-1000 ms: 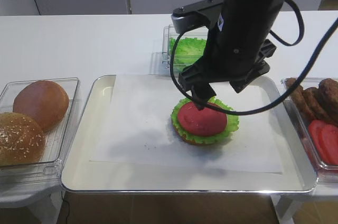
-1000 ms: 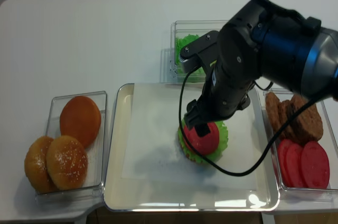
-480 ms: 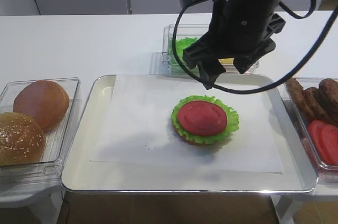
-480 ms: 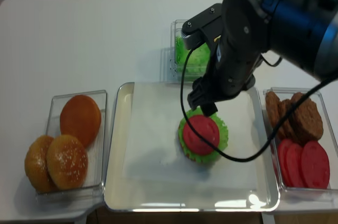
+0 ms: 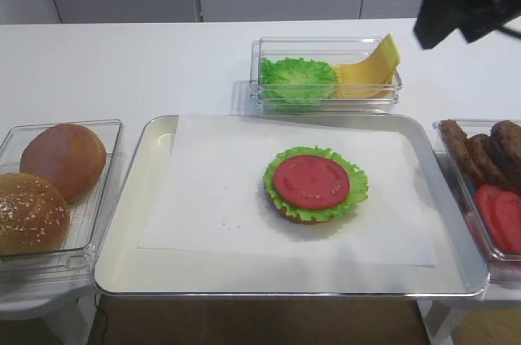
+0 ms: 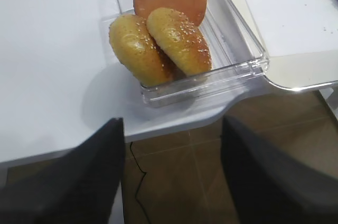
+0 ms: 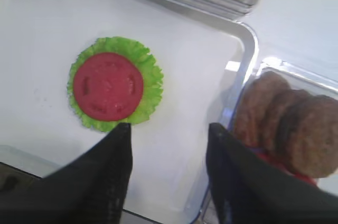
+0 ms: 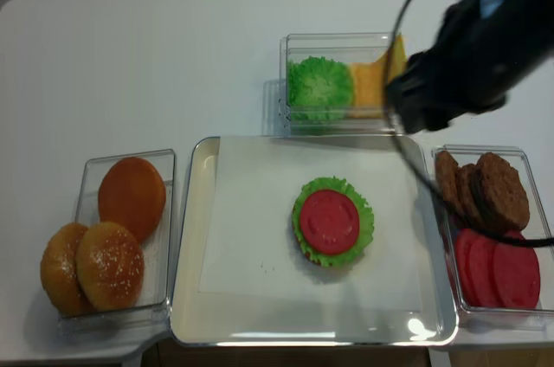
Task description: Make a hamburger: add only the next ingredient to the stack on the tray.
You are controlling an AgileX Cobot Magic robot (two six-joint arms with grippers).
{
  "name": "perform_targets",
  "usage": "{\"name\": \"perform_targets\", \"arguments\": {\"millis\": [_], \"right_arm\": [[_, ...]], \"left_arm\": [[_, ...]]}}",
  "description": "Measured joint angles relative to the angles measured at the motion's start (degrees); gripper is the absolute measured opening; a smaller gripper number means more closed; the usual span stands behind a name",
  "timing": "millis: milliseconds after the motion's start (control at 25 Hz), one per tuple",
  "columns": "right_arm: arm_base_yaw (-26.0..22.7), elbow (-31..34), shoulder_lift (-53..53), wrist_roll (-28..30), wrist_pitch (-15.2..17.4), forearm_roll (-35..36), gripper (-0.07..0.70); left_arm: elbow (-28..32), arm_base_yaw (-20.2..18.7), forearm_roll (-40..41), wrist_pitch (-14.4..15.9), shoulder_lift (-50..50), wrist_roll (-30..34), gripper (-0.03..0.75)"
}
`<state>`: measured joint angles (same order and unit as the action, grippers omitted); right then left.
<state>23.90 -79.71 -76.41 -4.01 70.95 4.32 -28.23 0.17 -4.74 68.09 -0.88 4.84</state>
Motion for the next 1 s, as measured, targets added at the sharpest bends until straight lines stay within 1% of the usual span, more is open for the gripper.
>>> {"name": "perform_targets", "arguments": {"millis": [160, 240, 360, 480, 840, 1000], "right_arm": [[-3.33, 0.00, 7.83, -0.50, 0.80, 0.00, 0.337], [-3.84, 0.12, 11.69, -1.37, 1.00, -0.10, 0.337], [-4.07, 2.68, 18.07, -3.07, 1.15, -0.29, 0.337], [-4.07, 7.52, 24.68, -3.81, 1.43, -0.55, 0.337], [-4.07, 25.66, 47.00, -5.85, 1.97, -0.87, 0.337], [-4.07, 31.42, 57.47, -5.85, 2.16, -1.00, 0.337]], "left_arm": [[0.00, 0.00, 0.00, 0.00, 0.00, 0.00, 0.428], [0.00, 0.00, 0.00, 0.00, 0.00, 0.00, 0.428], [0.00, 0.00, 0.00, 0.00, 0.00, 0.00, 0.428], [0.00, 0.00, 0.00, 0.00, 0.00, 0.00, 0.428], [0.00, 0.00, 0.00, 0.00, 0.00, 0.00, 0.428], [0.00, 0.00, 0.00, 0.00, 0.00, 0.00, 0.428]]}}
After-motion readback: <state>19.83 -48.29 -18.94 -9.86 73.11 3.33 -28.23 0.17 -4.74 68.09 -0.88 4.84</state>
